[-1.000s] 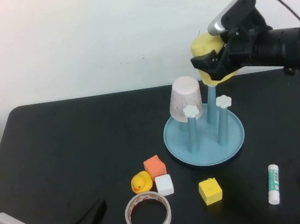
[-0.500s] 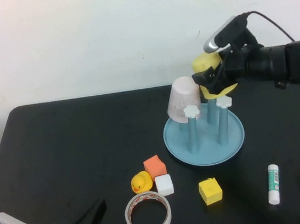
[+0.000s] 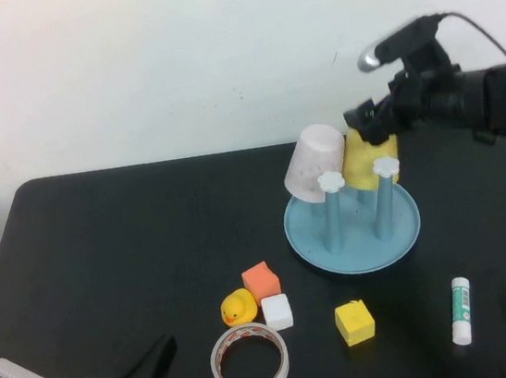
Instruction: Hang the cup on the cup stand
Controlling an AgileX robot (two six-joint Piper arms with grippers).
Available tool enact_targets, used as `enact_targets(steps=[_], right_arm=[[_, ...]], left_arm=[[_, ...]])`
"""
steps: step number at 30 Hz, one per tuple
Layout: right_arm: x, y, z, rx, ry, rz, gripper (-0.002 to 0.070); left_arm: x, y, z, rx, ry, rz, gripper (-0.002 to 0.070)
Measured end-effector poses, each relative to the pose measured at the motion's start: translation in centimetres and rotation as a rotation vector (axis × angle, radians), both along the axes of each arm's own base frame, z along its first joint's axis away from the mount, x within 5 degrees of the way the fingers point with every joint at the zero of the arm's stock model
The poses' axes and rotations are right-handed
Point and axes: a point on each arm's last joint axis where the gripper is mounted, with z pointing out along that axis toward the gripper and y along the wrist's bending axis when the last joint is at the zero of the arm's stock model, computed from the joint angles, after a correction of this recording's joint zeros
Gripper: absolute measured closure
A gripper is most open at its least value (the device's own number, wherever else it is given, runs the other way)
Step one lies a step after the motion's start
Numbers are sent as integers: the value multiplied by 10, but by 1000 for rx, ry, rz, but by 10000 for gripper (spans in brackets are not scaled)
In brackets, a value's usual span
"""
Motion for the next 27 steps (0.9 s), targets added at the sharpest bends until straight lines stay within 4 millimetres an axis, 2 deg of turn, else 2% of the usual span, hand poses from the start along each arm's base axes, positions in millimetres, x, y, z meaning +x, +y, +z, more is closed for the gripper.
enact_targets(steps=[7,10,12,16,17,19,22,27], right_arm=[[-16,4,67,113,-112,52,55],[-32,1,96,159,-148,55,148],[-47,-2,115,187,-163,47,265],[-87,-12,153,244,-201,39,547],[-100,-14,162,256,-216,44,591],[-124,-19,177,270,-246,61,638],[-166,-26,195,291,-294,96,665],[-227,-38,197,307,-330,137,675]], left_arm=[[0,0,1,17,-16,3,675],[-1,1,3,6,-28,3,675],[-2,2,7,-12,-45,7,675],[-6,8,14,-4,-66,17,675],[-8,9,15,14,-65,13,675],[-12,11,16,36,-48,3,675],[-18,14,18,70,-6,-26,675],[-27,12,33,199,58,-122,675]])
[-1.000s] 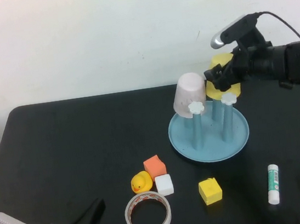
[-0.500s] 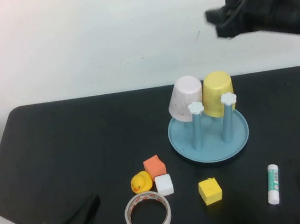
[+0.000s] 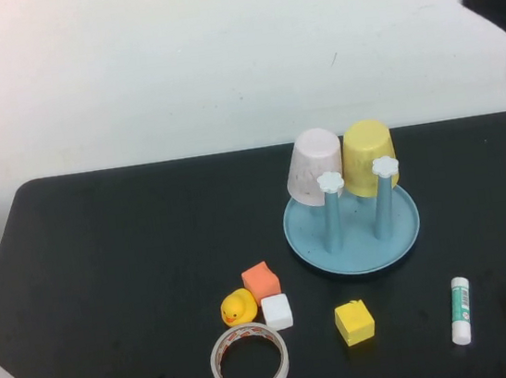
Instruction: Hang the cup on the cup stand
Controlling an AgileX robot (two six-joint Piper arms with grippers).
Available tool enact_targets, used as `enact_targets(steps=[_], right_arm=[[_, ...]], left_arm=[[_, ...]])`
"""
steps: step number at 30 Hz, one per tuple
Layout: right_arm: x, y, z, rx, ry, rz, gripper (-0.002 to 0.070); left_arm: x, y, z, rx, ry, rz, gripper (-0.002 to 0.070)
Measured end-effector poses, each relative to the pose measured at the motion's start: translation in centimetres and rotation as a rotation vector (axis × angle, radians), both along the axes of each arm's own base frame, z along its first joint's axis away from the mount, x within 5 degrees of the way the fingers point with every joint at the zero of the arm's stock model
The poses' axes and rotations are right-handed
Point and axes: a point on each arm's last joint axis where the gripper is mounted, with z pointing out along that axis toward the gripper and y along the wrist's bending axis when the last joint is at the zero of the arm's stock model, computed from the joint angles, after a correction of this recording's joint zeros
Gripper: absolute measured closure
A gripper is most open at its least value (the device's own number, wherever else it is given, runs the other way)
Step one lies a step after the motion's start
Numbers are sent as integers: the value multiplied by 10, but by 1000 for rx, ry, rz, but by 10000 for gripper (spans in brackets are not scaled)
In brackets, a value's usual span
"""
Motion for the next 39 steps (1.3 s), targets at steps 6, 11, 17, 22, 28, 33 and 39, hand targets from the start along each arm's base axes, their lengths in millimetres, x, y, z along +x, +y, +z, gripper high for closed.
enact_targets(steps=[6,11,17,22,28,33,39], right_arm=[[-65,-12,-16,15,-40,50,677],[-116,-24,-32,35,-109,59,677],[-158,-33,-47,87,-183,68,678],[-179,-38,-57,138,-215,73,678],[-187,-40,-64,150,-231,75,678],[-187,-40,-65,149,-227,75,678],[-187,-40,-65,149,-227,75,678]], left_arm=[[-17,13,20,77,55,-28,675],[-44,37,24,74,49,-37,675],[-62,54,22,59,26,-41,675],[-69,59,22,36,-5,-41,675],[-69,60,22,42,-8,-42,675],[-69,60,21,47,-3,-43,675],[-69,60,21,51,-2,-44,675]])
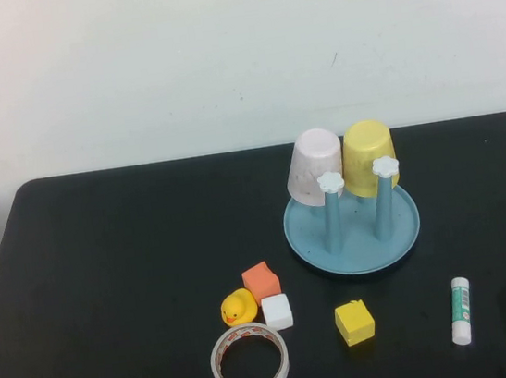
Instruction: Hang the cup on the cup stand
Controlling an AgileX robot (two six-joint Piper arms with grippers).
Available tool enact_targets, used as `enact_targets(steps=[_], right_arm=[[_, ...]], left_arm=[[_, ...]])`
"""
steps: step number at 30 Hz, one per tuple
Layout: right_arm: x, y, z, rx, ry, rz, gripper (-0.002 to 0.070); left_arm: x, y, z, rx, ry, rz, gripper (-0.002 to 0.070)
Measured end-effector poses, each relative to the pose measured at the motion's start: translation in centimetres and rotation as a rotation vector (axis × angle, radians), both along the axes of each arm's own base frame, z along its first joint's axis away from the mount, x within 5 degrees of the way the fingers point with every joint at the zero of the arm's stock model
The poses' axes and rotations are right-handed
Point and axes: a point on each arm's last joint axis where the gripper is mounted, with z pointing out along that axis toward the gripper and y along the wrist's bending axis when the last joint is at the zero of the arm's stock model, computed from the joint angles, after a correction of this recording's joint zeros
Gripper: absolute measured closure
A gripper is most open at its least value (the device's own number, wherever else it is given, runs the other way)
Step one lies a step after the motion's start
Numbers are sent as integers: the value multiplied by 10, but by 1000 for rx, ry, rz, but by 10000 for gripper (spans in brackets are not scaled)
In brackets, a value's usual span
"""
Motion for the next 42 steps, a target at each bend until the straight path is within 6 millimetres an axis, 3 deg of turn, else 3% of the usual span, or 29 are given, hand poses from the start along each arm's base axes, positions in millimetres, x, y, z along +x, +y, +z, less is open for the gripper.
enact_targets(steps=[9,18,23,28,31,39,42], right_arm=[[2,-2,-3,-20,5,-33,678],[16,-22,-14,-120,-11,-314,678],[15,-31,-41,-152,40,-408,678],[9,-37,-85,-120,237,-464,678],[2,-49,-109,-174,360,-625,678],[2,-56,-138,-159,468,-712,678],[3,-55,-137,-147,444,-699,678]], left_arm=[[0,0,0,2,-2,-1,675],[0,0,0,3,-3,-1,675],[0,0,0,4,-1,-1,675],[0,0,0,4,-1,-1,675],[0,0,0,4,-1,-1,675],[0,0,0,7,-1,-1,675],[0,0,0,8,-2,-1,675]])
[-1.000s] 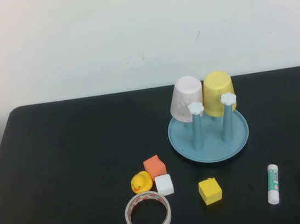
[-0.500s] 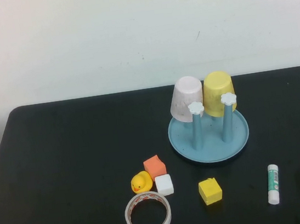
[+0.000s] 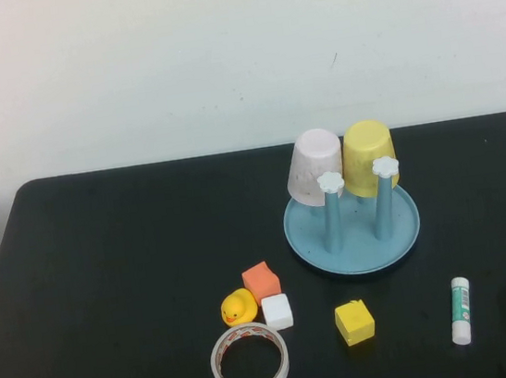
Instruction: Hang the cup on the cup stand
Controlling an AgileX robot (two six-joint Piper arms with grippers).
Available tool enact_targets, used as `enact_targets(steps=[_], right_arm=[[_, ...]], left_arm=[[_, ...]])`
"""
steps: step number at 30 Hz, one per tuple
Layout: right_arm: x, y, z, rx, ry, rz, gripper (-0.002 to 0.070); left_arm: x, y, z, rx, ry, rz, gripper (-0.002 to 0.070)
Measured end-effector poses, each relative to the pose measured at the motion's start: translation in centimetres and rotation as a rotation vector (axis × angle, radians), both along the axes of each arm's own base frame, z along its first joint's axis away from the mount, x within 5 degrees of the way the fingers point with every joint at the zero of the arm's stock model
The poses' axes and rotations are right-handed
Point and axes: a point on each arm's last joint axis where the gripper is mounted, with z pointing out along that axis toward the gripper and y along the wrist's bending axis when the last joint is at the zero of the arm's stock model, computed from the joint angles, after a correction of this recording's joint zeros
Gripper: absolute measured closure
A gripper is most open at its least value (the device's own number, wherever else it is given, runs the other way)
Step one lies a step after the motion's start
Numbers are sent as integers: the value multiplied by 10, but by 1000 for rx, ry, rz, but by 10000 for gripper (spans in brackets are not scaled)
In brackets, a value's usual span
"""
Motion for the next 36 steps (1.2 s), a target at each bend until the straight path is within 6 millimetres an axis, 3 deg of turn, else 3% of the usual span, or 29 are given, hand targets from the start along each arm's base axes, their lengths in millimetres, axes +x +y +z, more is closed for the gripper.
enact_targets(steps=[36], right_arm=[[-1,1,-3,6,37,14,678]], left_arm=[[0,0,0,1,-1,0,675]])
